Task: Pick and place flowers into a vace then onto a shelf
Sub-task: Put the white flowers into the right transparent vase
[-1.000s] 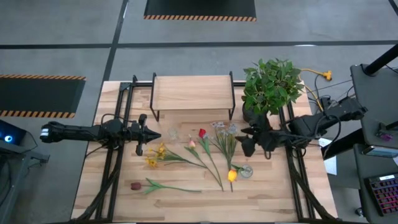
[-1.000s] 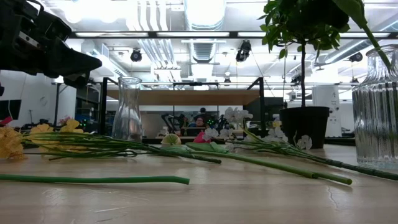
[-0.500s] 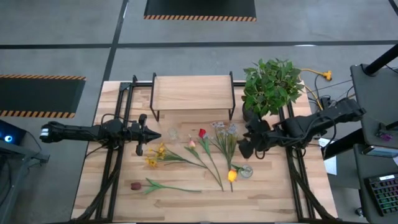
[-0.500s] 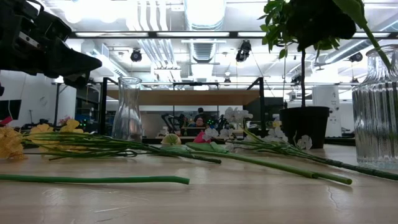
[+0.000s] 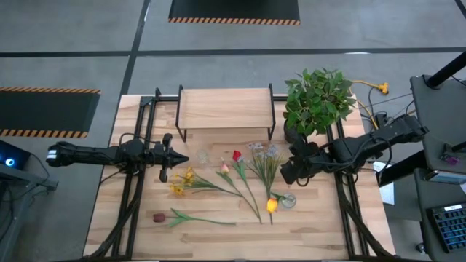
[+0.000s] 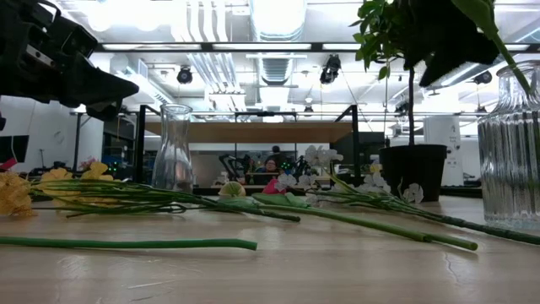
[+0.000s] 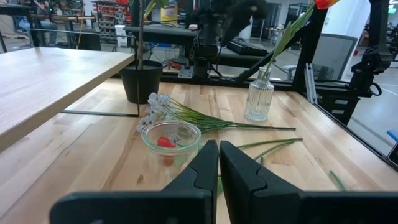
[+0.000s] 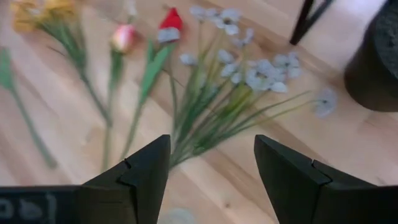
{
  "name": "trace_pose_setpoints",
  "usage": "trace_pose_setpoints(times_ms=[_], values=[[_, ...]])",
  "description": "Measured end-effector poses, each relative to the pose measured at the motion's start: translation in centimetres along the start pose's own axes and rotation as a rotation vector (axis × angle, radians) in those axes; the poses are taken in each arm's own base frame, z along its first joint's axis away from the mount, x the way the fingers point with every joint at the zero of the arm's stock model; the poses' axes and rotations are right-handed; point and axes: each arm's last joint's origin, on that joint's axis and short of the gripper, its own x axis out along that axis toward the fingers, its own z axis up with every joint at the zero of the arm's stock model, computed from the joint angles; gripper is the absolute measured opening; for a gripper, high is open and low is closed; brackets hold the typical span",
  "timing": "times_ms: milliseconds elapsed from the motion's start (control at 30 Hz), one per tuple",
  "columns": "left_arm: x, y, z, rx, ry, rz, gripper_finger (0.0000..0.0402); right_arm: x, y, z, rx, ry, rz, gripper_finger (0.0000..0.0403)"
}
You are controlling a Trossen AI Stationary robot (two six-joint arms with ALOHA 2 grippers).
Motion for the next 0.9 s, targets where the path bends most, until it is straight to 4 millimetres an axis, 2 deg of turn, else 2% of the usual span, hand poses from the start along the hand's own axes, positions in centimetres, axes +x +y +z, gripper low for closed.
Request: trace_pose_setpoints(times_ms=[267, 567, 900], values=[[0.0, 0.0, 0.0, 0.000, 0.000, 0.000, 0.0000, 1.9, -1.3, -1.5, 0.041, 0.024, -0.071, 0.0224], [0.0, 0.0, 0.0, 0.000, 0.000, 0.000, 0.0000, 3.7, -1.8, -2.5, 0.058, -0.002, -0.042, 0.0224], [0.0, 0.0, 0.0, 0.000, -0.001, 0.000, 0.0000, 4.1, -1.9, -2.5, 0.064, -0.098, -0.056, 0.0224]])
